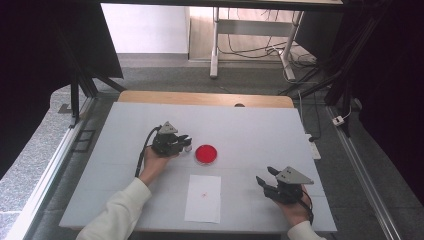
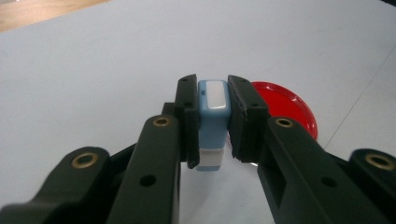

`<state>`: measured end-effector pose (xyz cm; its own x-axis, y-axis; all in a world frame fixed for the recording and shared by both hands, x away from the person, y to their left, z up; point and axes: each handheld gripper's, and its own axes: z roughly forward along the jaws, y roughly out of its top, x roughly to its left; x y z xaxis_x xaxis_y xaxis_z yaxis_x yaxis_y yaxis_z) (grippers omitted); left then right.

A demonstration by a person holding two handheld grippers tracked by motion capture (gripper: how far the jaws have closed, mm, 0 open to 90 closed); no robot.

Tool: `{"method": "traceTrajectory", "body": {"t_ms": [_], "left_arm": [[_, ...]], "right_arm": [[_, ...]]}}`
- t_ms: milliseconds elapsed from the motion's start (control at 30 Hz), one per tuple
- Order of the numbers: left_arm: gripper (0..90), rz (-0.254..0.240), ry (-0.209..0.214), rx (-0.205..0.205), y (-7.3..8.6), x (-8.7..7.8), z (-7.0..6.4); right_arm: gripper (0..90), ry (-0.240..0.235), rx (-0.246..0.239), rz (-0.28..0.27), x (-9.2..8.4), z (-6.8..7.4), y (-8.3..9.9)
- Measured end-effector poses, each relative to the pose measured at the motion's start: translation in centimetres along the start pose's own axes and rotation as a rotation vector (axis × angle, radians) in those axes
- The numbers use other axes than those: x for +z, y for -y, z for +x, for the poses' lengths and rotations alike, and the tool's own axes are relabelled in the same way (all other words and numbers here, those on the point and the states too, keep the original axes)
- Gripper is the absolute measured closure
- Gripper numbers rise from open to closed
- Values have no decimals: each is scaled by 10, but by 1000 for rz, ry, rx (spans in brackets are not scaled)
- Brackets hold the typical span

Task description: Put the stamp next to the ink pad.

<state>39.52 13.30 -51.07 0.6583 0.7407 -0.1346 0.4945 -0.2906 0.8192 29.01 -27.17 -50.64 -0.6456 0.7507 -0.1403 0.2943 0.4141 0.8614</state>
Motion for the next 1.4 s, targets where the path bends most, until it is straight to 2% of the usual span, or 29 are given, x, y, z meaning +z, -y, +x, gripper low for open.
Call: {"method": "traceTrajectory", "body": {"t_ms": [233, 533, 733, 867, 1067, 1233, 1400], "left_arm": [[746, 32, -2, 6, 5, 6, 0], [735, 46, 5, 16, 7, 6, -3], [721, 58, -6, 23, 9, 5, -4], [661, 65, -2, 28, 9, 5, -4], [528, 50, -24, 30, 7, 4, -6], [383, 23, -49, -3, 5, 0, -5], [321, 10, -49, -21, 4, -7, -4]], "right_arm": [[437, -1, -2, 0, 0, 0, 0], [435, -2, -2, -5, 0, -1, 0], [434, 0, 1, -6, -1, -1, 0], [434, 1, -1, -6, -2, -1, -1], [434, 1, 0, -7, -1, -1, -1], [434, 0, 1, -7, -1, -1, -1], [433, -1, 0, -8, -1, -1, -1]]}}
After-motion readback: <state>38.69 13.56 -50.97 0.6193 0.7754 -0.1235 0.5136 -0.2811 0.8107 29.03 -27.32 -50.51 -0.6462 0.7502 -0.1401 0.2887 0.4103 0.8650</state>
